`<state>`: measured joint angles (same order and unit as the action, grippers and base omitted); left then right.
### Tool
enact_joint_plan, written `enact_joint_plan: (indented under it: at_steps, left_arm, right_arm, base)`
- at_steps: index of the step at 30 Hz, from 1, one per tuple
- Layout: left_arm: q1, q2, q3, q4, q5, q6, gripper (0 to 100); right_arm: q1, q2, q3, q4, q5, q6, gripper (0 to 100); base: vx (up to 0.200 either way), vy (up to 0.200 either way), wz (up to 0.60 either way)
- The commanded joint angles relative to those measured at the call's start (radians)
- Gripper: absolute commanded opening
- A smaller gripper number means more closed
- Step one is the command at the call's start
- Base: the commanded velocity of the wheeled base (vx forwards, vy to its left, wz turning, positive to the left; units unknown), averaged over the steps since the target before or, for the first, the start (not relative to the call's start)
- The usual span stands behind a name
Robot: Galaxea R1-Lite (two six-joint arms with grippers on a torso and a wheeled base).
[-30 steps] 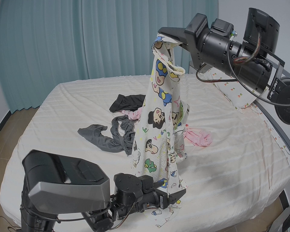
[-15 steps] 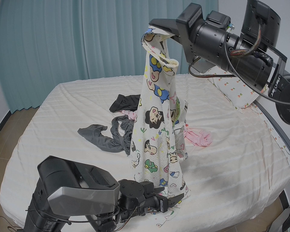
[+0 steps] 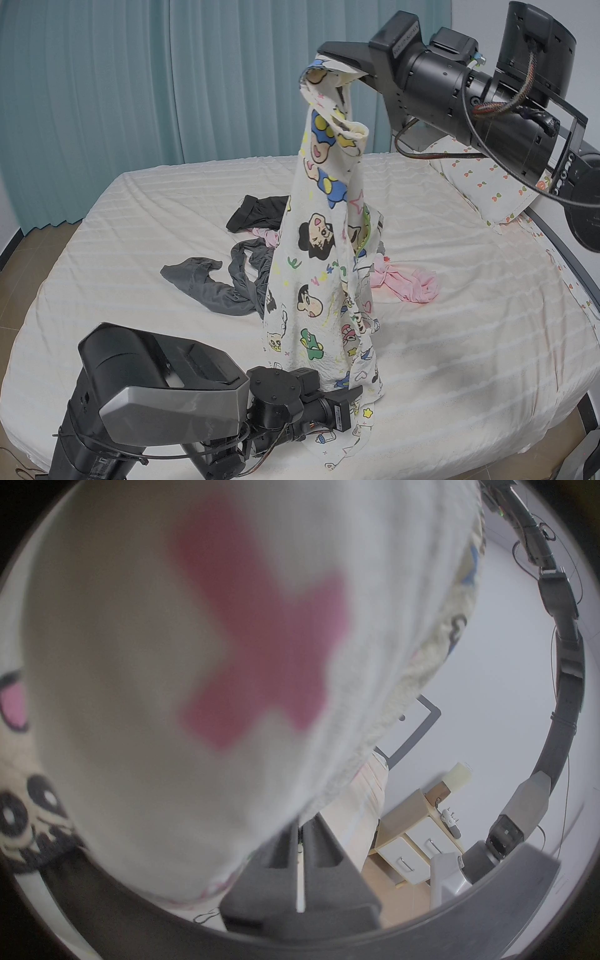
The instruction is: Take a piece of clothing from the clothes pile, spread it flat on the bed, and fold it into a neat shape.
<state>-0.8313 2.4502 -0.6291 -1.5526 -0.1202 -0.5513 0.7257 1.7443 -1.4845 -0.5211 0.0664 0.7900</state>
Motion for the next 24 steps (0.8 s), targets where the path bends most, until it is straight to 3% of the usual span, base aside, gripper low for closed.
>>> enact_joint_plan:
  at_steps: [1,8,14,24]
  left_arm:
    - [0.014,-0.079,0.063,-0.018,0.014,-0.009,0]
    - [0.061,-0.28,0.23,-0.018,0.017,0.002,0]
    - [0.11,-0.504,0.388,-0.018,-0.004,-0.001,0]
    - [0.328,-0.686,0.434,-0.018,-0.001,0.111,0]
  right_arm:
    - [-0.095,-0.014,0.036,0.0,0.001,0.0,0]
    - [-0.189,-0.025,0.101,-0.004,0.001,-0.002,0]
    - [-0.204,-0.031,0.128,-0.004,0.0,-0.005,0]
    - [-0.206,-0.042,0.116,-0.004,-0.002,-0.017,0]
  base:
    - [0.0,0.0,0.0]
    - [0.0,0.0,0.0]
    - [0.0,0.0,0.0]
    - [0.0,0.0,0.0]
